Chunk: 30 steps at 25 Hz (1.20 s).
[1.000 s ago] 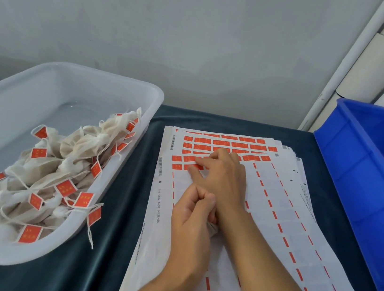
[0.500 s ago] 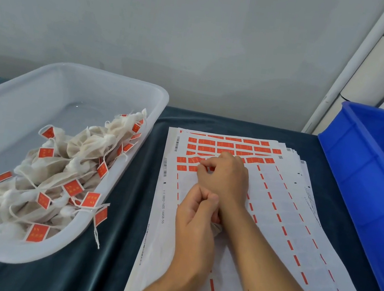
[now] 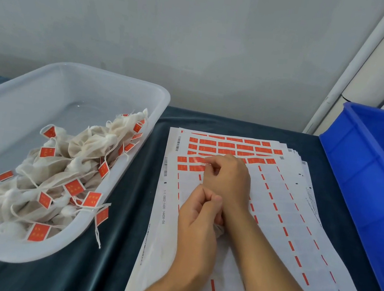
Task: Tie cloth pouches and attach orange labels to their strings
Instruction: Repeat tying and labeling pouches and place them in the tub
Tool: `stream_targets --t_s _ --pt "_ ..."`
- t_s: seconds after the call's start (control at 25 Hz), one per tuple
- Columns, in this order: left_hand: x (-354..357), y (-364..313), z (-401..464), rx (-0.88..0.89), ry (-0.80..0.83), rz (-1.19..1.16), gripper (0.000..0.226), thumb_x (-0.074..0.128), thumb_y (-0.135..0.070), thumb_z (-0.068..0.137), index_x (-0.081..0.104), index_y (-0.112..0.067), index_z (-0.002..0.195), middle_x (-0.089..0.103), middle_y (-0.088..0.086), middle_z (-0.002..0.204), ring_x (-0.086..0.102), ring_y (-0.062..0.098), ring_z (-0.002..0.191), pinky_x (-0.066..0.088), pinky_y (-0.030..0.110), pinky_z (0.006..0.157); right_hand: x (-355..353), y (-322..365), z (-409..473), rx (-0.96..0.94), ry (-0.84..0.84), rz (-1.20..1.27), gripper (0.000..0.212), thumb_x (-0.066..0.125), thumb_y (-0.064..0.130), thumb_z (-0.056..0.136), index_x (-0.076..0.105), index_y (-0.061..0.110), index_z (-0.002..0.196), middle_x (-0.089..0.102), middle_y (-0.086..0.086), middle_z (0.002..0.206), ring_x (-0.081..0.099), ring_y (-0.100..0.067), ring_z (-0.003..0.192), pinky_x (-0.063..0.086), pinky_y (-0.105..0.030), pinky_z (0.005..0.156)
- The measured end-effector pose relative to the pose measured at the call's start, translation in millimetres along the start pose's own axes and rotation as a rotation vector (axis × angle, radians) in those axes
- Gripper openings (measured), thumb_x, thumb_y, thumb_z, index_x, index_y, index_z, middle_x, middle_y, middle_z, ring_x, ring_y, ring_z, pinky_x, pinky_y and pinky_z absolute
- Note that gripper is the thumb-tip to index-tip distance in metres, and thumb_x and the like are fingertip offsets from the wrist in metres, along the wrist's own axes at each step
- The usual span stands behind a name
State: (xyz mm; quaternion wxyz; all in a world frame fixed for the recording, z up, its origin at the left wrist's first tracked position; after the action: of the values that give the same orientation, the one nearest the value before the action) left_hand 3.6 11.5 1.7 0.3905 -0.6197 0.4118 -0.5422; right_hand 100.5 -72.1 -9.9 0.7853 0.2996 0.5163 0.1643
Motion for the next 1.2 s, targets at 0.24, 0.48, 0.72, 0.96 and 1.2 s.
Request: stream_targets --t_s 0.24,0.48,0.72,0.96,1.2 --pt "0.2 -1.5 -3.1 0.062 0.003 -0.033 0.027 0.055 -0.017 0.091 0.052 -0.02 0.064 0.044 0.001 0.063 0.041 0.011 0.061 0.037 0.025 0.057 3.3 3.0 2.9 -0.192 0.123 -0.16 0.054 0.061 0.071 0.085 0.072 0.031 0.12 0.064 0.012 0.126 0.054 -0.011 0.112 0.044 -0.028 0.096" --pt "-3.8 -3.2 -7.3 0.276 -0.12 -0.012 0.025 0.053 -0.018 0.094 0.048 -0.019 0.069 0.048 -0.001 0.063 0.041 0.013 0.06 0.037 0.026 0.056 13.9 25.6 4.0 -0.125 0.127 -0.363 0.081 0.045 0.091 0.073 0.061 0.033 0.127 0.059 0.009 0.132 0.054 -0.018 0.116 0.048 -0.039 0.102" --pt "-19.9 -15.9 22.3 0.282 -0.102 0.149 0.018 0.053 -0.013 0.096 0.06 -0.011 0.08 0.066 0.009 0.08 0.063 0.017 0.076 0.057 0.032 0.071 3.1 7.6 2.9 -0.112 0.116 -0.279 0.069 0.058 0.073 0.082 0.054 0.03 0.137 0.054 0.005 0.14 0.05 -0.017 0.123 0.045 -0.033 0.106" --pt "-47.7 -14.8 48.4 0.264 -0.136 0.699 0.022 0.047 -0.043 0.103 0.065 -0.041 0.115 0.065 -0.027 0.117 0.062 -0.007 0.109 0.053 0.018 0.088 -0.9 -1.0 -15.8 0.035 -0.108 -0.301 0.066 0.056 0.076 0.084 0.068 0.026 0.125 0.063 0.004 0.129 0.058 -0.017 0.113 0.051 -0.033 0.097" --pt "-47.1 -9.3 51.9 0.264 -0.091 0.972 0.035 0.038 -0.053 0.101 0.058 -0.044 0.128 0.061 -0.026 0.124 0.059 -0.002 0.116 0.054 0.039 0.105 3.1 -2.3 -15.2 0.082 -0.132 -0.177 0.05 0.068 0.062 0.087 0.075 0.026 0.121 0.068 0.006 0.121 0.054 -0.008 0.097 0.046 -0.022 0.083"
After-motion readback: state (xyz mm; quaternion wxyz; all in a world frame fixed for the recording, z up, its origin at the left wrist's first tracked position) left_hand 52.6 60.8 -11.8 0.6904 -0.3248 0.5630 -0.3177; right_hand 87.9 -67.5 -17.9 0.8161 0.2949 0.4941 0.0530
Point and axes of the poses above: each hand's wrist, its own z-axis towards the middle knuckle, its own x-axis out of the palm, y = z × x, the point moved 1 cm from there along z, towards the middle knuckle
